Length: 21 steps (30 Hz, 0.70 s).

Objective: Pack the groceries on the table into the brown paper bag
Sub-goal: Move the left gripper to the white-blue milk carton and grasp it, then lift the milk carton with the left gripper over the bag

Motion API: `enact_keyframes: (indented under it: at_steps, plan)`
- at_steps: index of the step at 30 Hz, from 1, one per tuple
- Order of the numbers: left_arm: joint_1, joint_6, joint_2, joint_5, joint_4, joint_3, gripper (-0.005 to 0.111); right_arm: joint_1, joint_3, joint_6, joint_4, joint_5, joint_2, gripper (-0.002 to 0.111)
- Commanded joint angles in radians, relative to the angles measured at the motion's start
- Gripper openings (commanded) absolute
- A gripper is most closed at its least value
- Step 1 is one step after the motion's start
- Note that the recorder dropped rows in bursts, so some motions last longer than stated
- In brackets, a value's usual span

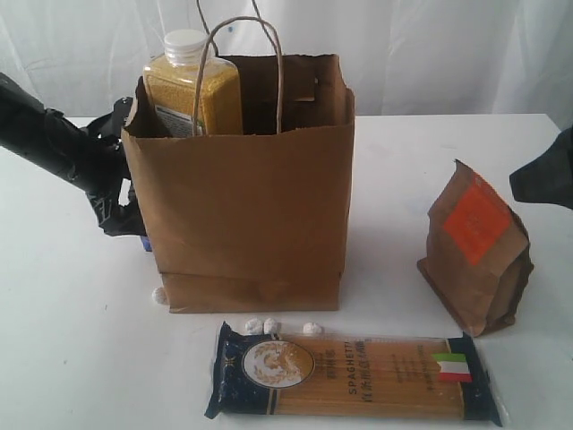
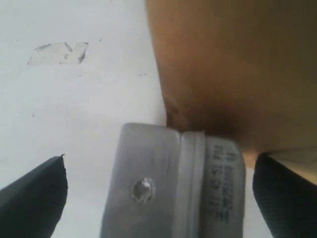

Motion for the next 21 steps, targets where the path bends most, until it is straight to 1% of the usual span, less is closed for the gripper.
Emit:
enact_keyframes:
  at_steps: [1, 2, 3, 4, 5, 8, 10, 11, 13, 16, 21]
  plan:
    - [0.0, -0.008, 0.003, -0.028, -0.024, -0.001, 0.104, 0.001, 0.002, -0.002, 0.006, 0.004, -0.005, 0.055]
    - [0.0, -0.017, 0.003, -0.041, -0.024, -0.001, 0.103, 0.001, 0.002, -0.002, 0.006, 0.004, -0.005, 0.055]
    - [0.0, -0.025, 0.003, -0.054, -0.024, -0.001, 0.099, 0.001, 0.002, -0.002, 0.006, 0.004, -0.005, 0.055]
    - [0.0, -0.027, 0.003, -0.062, -0.024, -0.001, 0.091, 0.001, 0.002, -0.002, 0.006, 0.004, -0.005, 0.055]
    - [0.0, -0.033, 0.003, -0.067, -0.024, -0.001, 0.081, 0.001, 0.002, -0.002, 0.006, 0.004, -0.005, 0.055]
    - [0.0, -0.1, 0.003, -0.067, -0.024, -0.001, 0.041, 0.001, 0.002, -0.002, 0.006, 0.004, -0.005, 0.055]
    - [0.0, -0.162, 0.003, -0.047, -0.024, -0.001, 0.008, 0.001, 0.002, -0.002, 0.008, 0.004, -0.005, 0.055]
    - [0.0, -0.18, -0.001, -0.035, -0.017, -0.001, 0.001, 0.001, 0.002, -0.002, 0.008, 0.004, -0.005, 0.055]
    - [0.0, -0.19, -0.019, -0.028, 0.009, -0.001, 0.001, 0.001, 0.002, -0.002, 0.015, 0.004, -0.005, 0.055]
    - [0.002, -0.287, -0.072, -0.046, 0.065, -0.001, 0.0, 0.001, 0.002, -0.002, 0.025, 0.004, -0.005, 0.055]
    - [0.026, -0.556, -0.233, -0.069, 0.217, -0.001, 0.0, 0.001, 0.002, -0.002, 0.034, 0.002, -0.005, 0.055]
